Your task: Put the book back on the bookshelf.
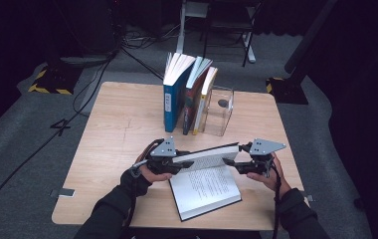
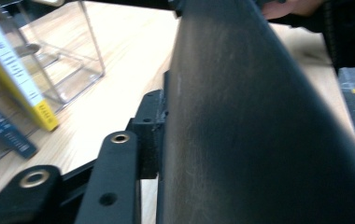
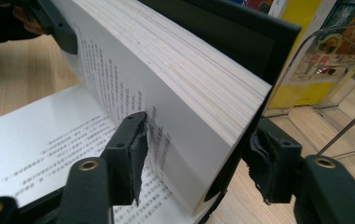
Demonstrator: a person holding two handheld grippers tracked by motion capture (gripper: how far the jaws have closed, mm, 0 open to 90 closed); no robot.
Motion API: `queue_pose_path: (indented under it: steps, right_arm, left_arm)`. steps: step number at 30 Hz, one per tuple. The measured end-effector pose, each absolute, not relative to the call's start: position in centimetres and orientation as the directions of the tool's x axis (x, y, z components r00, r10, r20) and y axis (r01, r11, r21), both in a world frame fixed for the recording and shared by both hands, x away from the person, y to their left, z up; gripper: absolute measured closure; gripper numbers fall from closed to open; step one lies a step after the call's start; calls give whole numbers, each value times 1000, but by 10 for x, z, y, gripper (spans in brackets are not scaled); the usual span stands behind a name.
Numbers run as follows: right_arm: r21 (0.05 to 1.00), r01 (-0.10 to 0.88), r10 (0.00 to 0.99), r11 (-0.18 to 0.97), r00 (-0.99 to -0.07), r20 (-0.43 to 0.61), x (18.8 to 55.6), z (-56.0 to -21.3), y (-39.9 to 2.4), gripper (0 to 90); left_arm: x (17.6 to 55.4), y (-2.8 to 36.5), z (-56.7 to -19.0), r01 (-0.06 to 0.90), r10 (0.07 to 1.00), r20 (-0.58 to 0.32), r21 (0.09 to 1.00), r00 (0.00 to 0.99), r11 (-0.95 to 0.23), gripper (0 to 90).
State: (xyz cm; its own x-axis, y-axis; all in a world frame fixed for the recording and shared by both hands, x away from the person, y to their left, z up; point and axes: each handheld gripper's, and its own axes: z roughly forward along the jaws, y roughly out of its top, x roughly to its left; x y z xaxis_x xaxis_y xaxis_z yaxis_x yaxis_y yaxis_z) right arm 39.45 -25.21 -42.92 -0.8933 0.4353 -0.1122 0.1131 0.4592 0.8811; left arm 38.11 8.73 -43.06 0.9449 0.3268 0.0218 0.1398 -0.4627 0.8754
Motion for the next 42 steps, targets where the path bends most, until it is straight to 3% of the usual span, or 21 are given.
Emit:
queue_pose_path:
  steps: [15,25,34,42]
  right_arm:
    - [869,38,333,494,-931,-149,380,-427,-249,665]
    - [865,-5,272,502,-948,-163,371,-427,-238,699]
    - [869,9,339,495,-923,-183,367,-427,-226,726]
    - [869,19,356,494,-917,-182,365,-427,-223,723]
  left_arm:
    - [380,105,-419,151,406,84,845,910,-512,496]
    - [384,113,-418,174,432,91,827,897,-535,421]
    - [379,114,-414,168,482,155,811,863,-561,355]
    - [360,111,-391,125,469,176,831,865,-541,290]
